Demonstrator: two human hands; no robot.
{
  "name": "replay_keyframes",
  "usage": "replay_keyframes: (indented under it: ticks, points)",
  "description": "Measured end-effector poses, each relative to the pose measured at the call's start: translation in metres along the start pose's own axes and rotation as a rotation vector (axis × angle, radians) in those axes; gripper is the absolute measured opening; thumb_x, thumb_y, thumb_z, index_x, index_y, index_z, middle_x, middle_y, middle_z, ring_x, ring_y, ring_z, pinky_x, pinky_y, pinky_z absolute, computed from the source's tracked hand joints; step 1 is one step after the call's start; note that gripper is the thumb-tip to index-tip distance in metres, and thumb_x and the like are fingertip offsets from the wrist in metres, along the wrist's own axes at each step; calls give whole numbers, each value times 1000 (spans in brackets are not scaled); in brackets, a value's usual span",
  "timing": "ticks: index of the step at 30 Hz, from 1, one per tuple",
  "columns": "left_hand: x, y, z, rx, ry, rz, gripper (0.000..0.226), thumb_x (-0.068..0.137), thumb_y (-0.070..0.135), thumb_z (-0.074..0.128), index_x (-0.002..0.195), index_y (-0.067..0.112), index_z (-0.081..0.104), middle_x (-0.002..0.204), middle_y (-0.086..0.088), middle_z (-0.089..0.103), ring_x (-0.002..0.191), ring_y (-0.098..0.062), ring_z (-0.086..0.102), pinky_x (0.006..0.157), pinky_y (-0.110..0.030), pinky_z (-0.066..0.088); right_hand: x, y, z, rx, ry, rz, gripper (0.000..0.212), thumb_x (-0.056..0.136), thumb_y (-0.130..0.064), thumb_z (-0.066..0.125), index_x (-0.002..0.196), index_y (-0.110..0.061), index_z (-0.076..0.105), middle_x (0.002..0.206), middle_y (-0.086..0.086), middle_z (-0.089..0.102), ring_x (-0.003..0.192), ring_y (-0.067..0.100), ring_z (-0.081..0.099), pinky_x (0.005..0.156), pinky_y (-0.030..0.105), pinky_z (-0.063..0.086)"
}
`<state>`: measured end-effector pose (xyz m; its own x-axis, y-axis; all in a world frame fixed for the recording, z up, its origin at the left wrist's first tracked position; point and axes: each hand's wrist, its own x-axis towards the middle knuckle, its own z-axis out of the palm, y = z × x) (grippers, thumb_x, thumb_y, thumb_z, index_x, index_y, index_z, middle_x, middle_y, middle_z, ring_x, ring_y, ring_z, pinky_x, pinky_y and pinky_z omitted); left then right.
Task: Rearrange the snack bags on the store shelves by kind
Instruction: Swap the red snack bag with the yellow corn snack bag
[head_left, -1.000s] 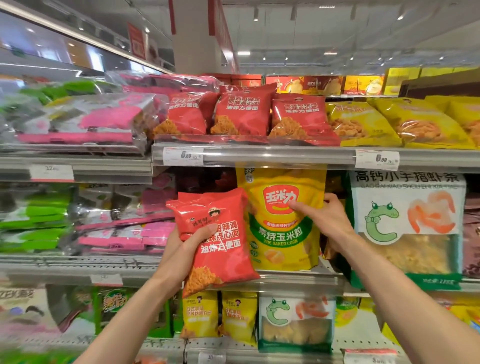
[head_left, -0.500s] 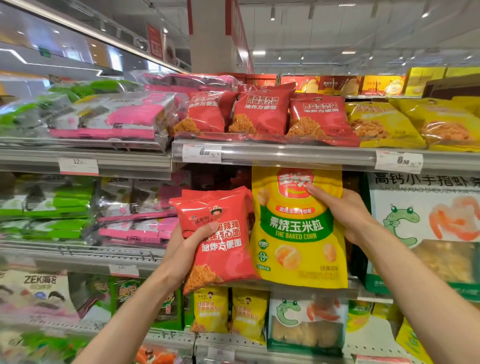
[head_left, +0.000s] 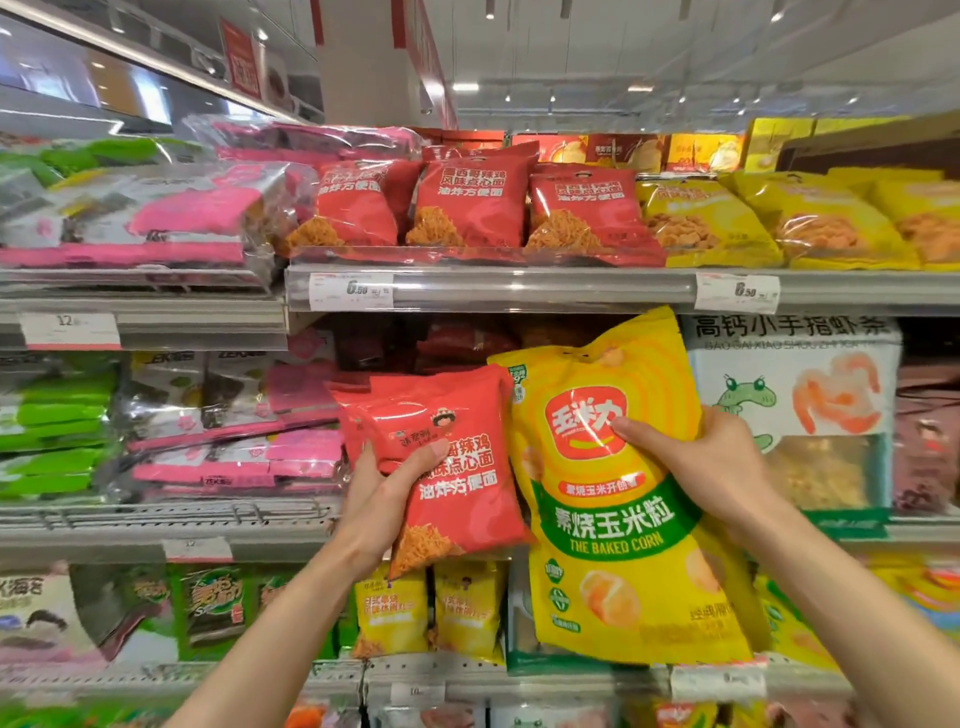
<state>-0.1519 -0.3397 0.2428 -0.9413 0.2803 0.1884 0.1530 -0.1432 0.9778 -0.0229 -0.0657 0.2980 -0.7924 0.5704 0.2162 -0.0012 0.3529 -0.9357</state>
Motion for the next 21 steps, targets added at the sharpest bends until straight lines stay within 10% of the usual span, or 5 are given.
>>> replay_keyframes:
  ticks: [10, 21]
  points:
    - [29, -5, 63, 51, -47, 41, 48, 80, 40, 84, 118, 31, 58, 111, -1, 76, 90, -12, 77, 70, -23, 60, -20, 19, -45, -212, 114, 20, 62, 65, -62, 83, 111, -24, 68, 100, -2, 76, 85, 17, 73, 74, 38, 59]
    - [45, -38, 81, 539, 58, 160, 71, 69, 82, 71, 118, 32, 63, 124, 12, 58, 115, -9, 60, 107, -38, 47, -9, 32, -44, -260, 130, 9, 65, 68, -61, 82, 115, -18, 66, 98, -1, 73, 82, 18, 71, 66, 32, 56]
